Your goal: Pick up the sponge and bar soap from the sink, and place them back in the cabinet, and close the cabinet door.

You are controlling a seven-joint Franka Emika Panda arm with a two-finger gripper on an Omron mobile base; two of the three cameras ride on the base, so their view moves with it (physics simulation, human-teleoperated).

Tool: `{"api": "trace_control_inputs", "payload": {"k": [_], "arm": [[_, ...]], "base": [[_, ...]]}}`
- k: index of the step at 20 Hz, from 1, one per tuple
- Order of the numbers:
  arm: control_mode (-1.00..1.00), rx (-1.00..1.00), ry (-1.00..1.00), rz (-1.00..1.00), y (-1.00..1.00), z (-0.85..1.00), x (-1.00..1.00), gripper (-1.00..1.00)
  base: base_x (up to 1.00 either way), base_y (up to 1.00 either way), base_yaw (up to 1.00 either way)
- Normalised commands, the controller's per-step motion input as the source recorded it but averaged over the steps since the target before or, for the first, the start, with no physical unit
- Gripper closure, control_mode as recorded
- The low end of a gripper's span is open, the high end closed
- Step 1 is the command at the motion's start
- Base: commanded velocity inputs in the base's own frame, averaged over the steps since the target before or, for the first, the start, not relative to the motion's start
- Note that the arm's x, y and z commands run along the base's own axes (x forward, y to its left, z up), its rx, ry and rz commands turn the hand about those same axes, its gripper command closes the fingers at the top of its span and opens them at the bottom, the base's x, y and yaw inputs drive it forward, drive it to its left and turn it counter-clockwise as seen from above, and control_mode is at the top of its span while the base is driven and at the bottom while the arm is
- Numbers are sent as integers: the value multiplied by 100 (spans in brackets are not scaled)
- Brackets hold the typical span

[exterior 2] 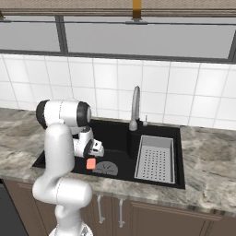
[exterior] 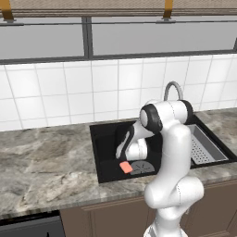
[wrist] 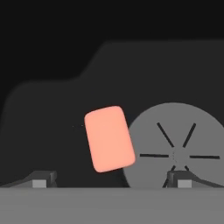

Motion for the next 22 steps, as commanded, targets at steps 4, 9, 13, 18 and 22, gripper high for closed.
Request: {"api": "trace_control_inputs", "payload": {"k": [4,9,13,18,22], "arm": [[-100,0,6,0,0,-9,0,-100],[-100,0,3,0,0,-15,0,-100],[-100,0,3,0,2,-21,1,-100],[-100,0,1,0,3,-26,7,-100],[-100,0,2,0,6,-23,5,-100]], "base": [[0,0,0],[0,0,0],[0,0,0],[0,0,0],[0,0,0]]}}
